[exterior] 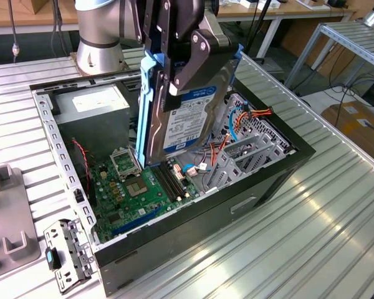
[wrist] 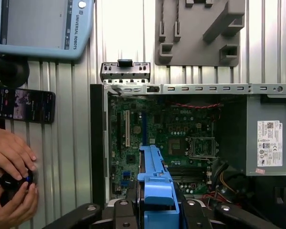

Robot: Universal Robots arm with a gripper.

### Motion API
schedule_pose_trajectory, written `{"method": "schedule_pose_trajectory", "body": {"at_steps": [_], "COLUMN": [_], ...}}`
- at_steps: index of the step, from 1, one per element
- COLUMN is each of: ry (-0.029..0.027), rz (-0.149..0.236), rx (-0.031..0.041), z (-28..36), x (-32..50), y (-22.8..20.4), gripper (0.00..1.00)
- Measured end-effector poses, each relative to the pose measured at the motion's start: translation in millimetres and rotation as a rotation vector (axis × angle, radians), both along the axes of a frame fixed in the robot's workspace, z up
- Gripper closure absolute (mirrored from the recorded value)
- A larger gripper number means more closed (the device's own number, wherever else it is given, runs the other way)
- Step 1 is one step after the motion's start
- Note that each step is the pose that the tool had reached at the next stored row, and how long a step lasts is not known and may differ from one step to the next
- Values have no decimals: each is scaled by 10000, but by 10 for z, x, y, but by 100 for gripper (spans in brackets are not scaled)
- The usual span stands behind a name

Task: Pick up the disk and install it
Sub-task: 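Insert the disk into the insertion slot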

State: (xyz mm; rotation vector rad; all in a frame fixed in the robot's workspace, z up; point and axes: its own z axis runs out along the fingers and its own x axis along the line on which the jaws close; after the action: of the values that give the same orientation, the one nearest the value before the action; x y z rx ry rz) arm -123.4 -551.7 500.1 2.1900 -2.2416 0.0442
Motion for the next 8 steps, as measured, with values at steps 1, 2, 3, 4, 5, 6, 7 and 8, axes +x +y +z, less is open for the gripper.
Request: {"method": "schedule_pose_trajectory", "body": {"at_steps": [1,2,3,4,5,6,7,8], "ry": [0,1,1,0,0,0,0,0], "rz": [0,0,0,0,1,-1,0,0], "rx": [0,-1,-1,1,0,1,0,0], "z": [0,0,-1,-2,-4,-7,-10,-14], "x": [0,0,4,21,48,83,128,174], "y": [-17,-34,-43,-43,-43,-44,-44,-44], "gripper": [63,63,63,63,63,63,63,63]}}
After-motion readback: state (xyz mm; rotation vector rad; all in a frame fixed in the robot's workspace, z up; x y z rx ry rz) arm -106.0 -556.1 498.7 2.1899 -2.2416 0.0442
